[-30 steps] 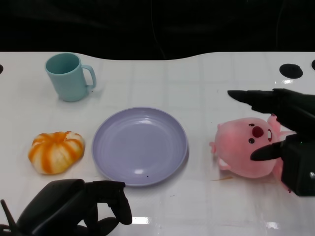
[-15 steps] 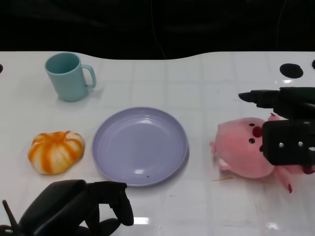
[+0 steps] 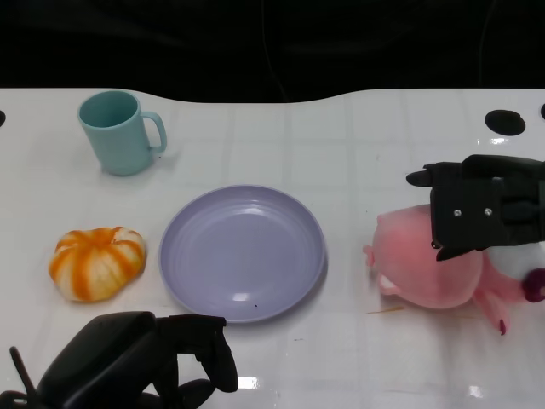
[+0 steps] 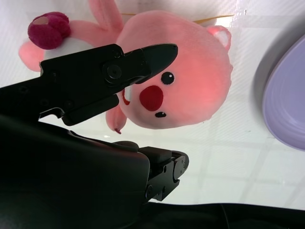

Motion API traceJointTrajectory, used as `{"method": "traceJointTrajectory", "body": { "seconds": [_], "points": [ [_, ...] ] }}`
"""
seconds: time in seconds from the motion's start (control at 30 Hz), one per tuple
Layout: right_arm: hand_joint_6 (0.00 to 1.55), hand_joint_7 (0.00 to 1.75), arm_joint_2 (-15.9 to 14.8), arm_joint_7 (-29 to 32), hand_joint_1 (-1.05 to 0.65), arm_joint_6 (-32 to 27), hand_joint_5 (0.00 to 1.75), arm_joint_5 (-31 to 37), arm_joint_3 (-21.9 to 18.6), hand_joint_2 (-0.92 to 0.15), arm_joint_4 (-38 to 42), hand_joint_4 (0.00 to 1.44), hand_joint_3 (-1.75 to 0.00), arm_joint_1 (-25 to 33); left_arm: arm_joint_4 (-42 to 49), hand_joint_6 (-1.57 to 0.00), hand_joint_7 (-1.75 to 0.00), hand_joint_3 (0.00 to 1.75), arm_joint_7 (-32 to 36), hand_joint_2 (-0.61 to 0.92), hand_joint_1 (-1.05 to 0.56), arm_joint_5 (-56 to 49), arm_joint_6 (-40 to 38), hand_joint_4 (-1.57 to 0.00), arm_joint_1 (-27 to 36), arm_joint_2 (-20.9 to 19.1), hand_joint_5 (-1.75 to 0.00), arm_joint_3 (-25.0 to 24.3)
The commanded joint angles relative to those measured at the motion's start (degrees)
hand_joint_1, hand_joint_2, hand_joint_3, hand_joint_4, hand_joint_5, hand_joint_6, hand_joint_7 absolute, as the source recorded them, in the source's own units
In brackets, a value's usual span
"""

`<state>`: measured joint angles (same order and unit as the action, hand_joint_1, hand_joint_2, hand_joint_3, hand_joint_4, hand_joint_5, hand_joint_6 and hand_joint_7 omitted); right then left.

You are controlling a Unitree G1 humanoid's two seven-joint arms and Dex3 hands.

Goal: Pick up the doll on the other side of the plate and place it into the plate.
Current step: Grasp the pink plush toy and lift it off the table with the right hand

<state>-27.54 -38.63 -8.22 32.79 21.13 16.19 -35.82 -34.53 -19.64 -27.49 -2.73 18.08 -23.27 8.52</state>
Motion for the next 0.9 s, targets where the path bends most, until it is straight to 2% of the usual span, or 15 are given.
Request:
{"method": "traceJointTrajectory", "body": {
  "seconds": [0.03,0.4,0.63,0.9],
  "points": [
    [0.16,0.01,0.7,-0.9,-0.66,-0.7,0.24,-0.8,0.6,-0.92,2.4,0.05,-0.01,-2.0,-1.1,-0.75,-1.1,0.73,-0.6,0.72,-0.21,-0.5,-0.5,-0.7,0.2,-0.5,-1.48,-0.1],
    [0.17,0.01,4.2,-1.8,-0.7,-4.5,0.19,-0.3,3.6,-0.92,10.8,0.07,-0.09,-5.8,-2.3,-0.75,-1.1,0.75,-0.7,0.7,-0.21,-1.1,-1.8,-0.7,0.2,-0.4,-1.48,0.5],
    [0.2,0.02,4.4,-1.2,-0.72,-4.1,0.18,-0.7,3.9,-0.92,11.6,0.09,-0.11,-5.7,-2.3,-0.75,-1.11,0.77,-0.8,0.69,-0.21,-0.6,-1.9,-0.7,0.2,-0.7,-1.48,0.2],
    [0.27,0.03,5.6,2.3,-0.7,-3.7,0.18,0.1,4.9,-0.92,13.4,0.18,-0.18,-4.8,-2.1,-0.75,-1.11,0.77,-0.6,0.69,-0.21,-0.5,-1.7,-0.7,0.2,-0.8,-1.47,0.0]
  ]
}}
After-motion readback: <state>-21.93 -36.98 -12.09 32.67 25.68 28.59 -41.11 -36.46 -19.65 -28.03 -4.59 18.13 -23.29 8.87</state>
